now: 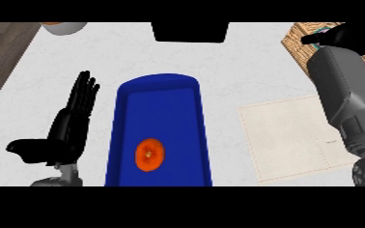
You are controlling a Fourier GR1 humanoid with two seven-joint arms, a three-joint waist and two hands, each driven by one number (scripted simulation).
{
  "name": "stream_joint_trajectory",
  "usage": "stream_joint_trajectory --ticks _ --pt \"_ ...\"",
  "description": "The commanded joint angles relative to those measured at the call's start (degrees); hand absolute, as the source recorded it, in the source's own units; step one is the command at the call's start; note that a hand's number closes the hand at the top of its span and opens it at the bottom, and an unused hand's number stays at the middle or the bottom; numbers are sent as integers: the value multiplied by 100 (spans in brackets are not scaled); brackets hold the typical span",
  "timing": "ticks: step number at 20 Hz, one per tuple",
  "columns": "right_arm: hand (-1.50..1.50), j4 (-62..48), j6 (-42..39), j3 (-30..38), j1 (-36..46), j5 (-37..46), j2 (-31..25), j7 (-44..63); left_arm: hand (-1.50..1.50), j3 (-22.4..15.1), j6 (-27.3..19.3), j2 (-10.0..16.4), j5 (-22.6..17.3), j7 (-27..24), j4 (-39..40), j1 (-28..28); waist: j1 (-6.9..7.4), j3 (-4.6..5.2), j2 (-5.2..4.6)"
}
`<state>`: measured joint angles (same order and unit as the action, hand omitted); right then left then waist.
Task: Pick the cupcake from the placemat and place it in the basket
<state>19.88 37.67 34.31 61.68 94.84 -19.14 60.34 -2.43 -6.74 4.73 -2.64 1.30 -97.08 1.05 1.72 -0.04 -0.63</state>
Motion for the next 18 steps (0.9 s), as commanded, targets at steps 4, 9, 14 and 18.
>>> stream_joint_trajectory --ticks 4,9,14,18 --pt "150 -12 511 176 -397 -362 -34 43 0 234 115 73 -158 -34 235 146 -71 1 21" --pt "150 -35 664 214 -434 -538 -150 -88 0 -86 -192 -183 244 -6 194 228 -53 -2 11" --pt "150 91 1207 280 -909 -524 -147 219 0 181 207 111 -156 5 -104 -143 -25 -1 18" --pt "-150 -235 1038 314 -649 -667 -31 248 0 -129 -75 -207 211 -254 35 -126 40 -3 -17"
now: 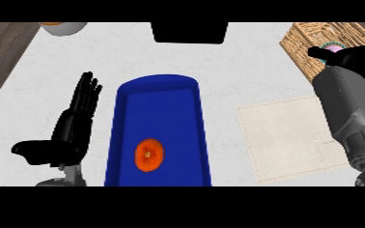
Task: Pick the cupcake from the placemat and place it in the basket
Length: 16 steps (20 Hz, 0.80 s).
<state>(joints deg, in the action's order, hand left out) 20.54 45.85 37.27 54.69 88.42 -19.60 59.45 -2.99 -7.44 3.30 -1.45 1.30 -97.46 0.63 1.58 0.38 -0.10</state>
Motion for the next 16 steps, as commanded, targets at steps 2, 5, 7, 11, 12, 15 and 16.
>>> stream_joint_trajectory --ticks 2,5,7,11,12,15,16 --pt "-150 -243 18 73 -170 -397 -268 -340 0 -158 -152 -103 182 188 -205 -57 -17 -47 -37" --pt "-150 -102 382 -33 -143 -518 -72 -395 0 92 92 8 28 -302 372 26 -36 -43 -40" --pt "-150 -117 739 -4 -222 -560 -153 -476 0 279 273 238 -198 -20 18 29 3 -46 -48" --pt "-150 194 1117 -239 -241 -425 -134 -664 0 289 160 82 -80 -348 501 182 -58 -41 -39" --pt "-150 119 1118 -193 -222 -459 -340 -716 0 315 302 229 -221 -45 109 79 -7 -45 -44" --pt "-150 383 1315 -564 -168 309 -237 38 0 149 62 97 21 144 64 190 -32 -39 -27" --pt "-150 437 1286 -525 -295 330 -314 106 0 -17 -201 -88 153 490 -195 285 -58 -41 -15"
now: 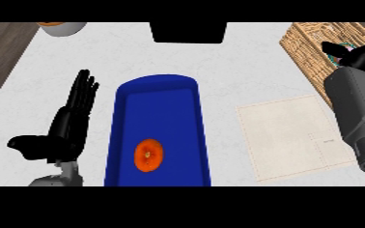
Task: Pick the cupcake from the placemat and place it in the basket
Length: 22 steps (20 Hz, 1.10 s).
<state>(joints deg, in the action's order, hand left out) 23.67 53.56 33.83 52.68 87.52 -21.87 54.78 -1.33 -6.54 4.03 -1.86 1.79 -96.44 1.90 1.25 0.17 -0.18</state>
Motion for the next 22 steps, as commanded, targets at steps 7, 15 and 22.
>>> stream_joint_trajectory --ticks 7,15,22 --pt "-150 1263 3 -362 -538 1263 206 1711 0 51 80 -29 -60 -241 -37 -424 -144 -7 45" --pt "-150 3712 -227 -174 -1207 1301 1019 1602 0 163 -50 18 -35 45 -132 -205 -378 -1 145" --pt "-150 6754 -1340 -963 -2655 645 1849 957 0 235 -121 -32 -17 -14 27 -151 -361 -6 105"
